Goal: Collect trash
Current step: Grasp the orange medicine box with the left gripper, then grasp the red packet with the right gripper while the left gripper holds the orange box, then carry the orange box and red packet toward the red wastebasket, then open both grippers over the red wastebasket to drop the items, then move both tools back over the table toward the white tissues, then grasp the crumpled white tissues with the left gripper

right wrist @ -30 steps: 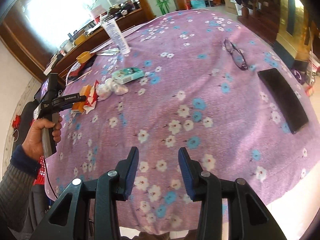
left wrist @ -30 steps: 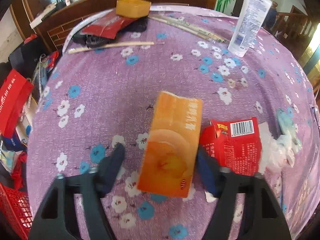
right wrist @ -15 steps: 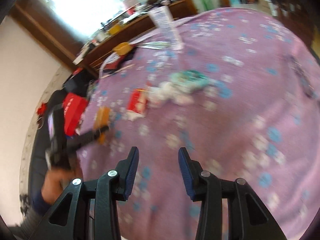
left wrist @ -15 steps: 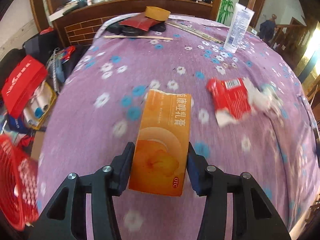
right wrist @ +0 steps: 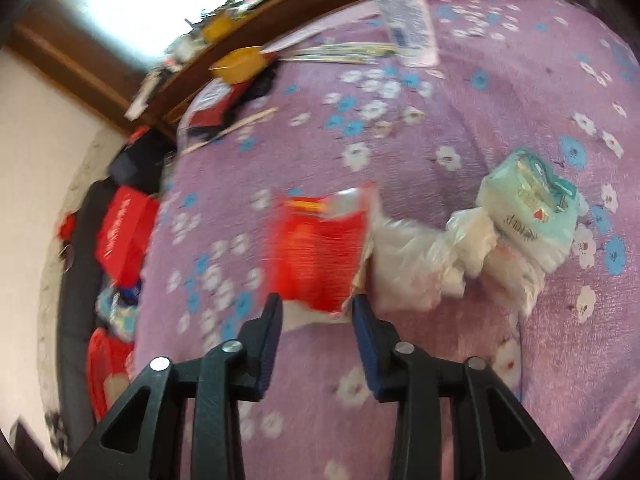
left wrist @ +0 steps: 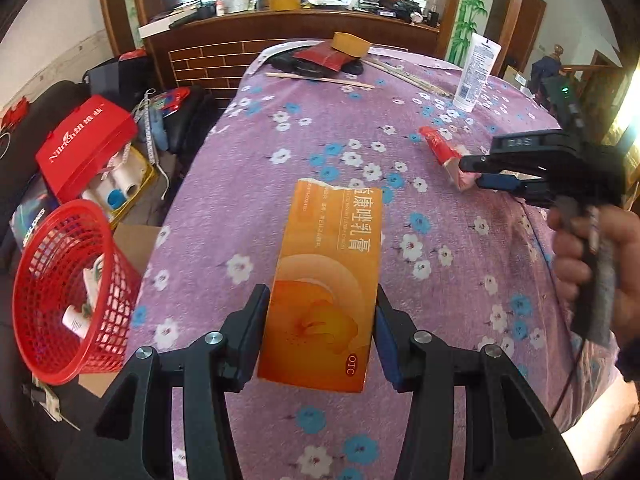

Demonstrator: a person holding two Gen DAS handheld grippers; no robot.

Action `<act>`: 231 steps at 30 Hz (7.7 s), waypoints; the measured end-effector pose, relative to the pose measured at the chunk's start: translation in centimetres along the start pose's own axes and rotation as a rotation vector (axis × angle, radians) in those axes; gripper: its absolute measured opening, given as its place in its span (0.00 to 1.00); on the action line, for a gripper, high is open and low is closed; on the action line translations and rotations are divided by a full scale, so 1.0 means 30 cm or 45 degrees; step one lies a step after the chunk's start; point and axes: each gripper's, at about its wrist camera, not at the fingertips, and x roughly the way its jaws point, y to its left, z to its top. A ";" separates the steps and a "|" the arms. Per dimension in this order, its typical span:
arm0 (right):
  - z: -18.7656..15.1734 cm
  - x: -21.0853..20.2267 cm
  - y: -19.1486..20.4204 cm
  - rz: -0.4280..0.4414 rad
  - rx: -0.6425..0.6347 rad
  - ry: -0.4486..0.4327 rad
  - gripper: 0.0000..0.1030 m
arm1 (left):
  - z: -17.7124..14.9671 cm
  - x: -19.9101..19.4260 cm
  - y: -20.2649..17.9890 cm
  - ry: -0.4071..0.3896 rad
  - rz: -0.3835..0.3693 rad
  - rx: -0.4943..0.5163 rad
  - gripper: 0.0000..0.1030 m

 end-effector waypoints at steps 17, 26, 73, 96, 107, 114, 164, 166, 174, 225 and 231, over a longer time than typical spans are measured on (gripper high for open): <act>-0.225 -0.252 0.020 0.006 -0.207 -0.066 0.05 | 0.009 0.003 -0.084 -0.037 -0.051 0.016 0.47; -0.402 -0.375 0.002 -0.025 -0.299 -0.069 0.05 | -0.011 -0.025 -0.167 -0.060 -0.051 0.034 0.47; -0.373 -0.440 0.118 0.079 -0.506 -0.148 0.05 | -0.024 -0.146 -0.134 -0.184 0.136 -0.064 0.47; -0.391 -0.335 0.312 0.136 -0.666 -0.063 0.05 | -0.064 -0.208 0.096 -0.219 0.211 -0.288 0.47; -0.399 -0.268 0.514 0.203 -0.802 -0.020 0.05 | -0.103 -0.289 0.333 -0.262 0.305 -0.465 0.47; -0.402 -0.224 0.694 0.262 -0.889 -0.022 0.05 | -0.120 -0.336 0.506 -0.283 0.359 -0.572 0.47; -0.386 -0.301 0.337 0.017 -0.451 -0.023 0.25 | 0.020 -0.146 0.096 -0.135 -0.045 -0.142 0.68; -0.373 -0.358 0.234 -0.020 -0.379 -0.052 0.25 | 0.037 -0.139 0.015 -0.130 -0.084 -0.085 0.68; -0.371 -0.580 -0.137 -0.147 -0.104 -0.145 0.29 | 0.150 -0.052 -0.371 -0.092 -0.288 0.326 0.71; -0.454 -0.735 -0.508 -0.258 0.159 -0.146 0.33 | 0.099 0.281 -0.765 0.191 -0.558 1.001 0.77; -0.466 -0.751 -0.498 -0.260 0.153 -0.164 0.33 | 0.048 0.289 -0.740 0.150 -0.489 0.989 0.80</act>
